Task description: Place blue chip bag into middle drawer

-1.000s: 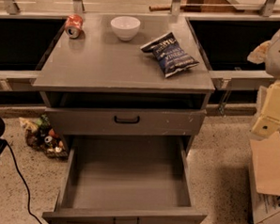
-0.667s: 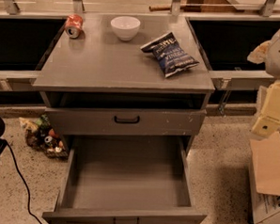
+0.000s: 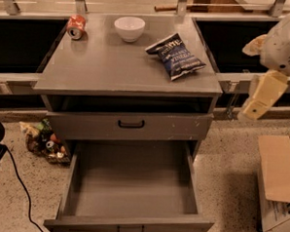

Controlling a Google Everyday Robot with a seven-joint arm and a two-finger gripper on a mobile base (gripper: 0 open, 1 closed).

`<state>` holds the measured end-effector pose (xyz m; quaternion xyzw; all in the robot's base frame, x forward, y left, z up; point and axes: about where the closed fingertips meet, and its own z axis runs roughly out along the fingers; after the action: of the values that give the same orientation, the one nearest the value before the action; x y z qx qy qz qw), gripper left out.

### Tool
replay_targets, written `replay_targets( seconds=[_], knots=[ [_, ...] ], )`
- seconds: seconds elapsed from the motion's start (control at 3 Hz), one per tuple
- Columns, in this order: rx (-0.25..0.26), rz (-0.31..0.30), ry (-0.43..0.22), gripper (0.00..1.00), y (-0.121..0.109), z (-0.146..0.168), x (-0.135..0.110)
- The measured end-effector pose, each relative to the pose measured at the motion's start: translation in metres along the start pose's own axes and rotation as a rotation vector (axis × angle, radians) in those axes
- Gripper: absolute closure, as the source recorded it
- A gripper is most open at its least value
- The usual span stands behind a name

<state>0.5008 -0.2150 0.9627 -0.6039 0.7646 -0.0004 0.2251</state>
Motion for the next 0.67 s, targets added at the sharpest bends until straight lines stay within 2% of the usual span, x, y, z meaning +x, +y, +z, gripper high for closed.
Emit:
replay_targets(
  seconds=[0.33,0.67],
  knots=[
    [0.019,0.037,-0.099,0.0,-0.028,0.021,-0.004],
    [-0.011,0.061,-0.192,0.0,-0.056,0.053,-0.01]
  ],
)
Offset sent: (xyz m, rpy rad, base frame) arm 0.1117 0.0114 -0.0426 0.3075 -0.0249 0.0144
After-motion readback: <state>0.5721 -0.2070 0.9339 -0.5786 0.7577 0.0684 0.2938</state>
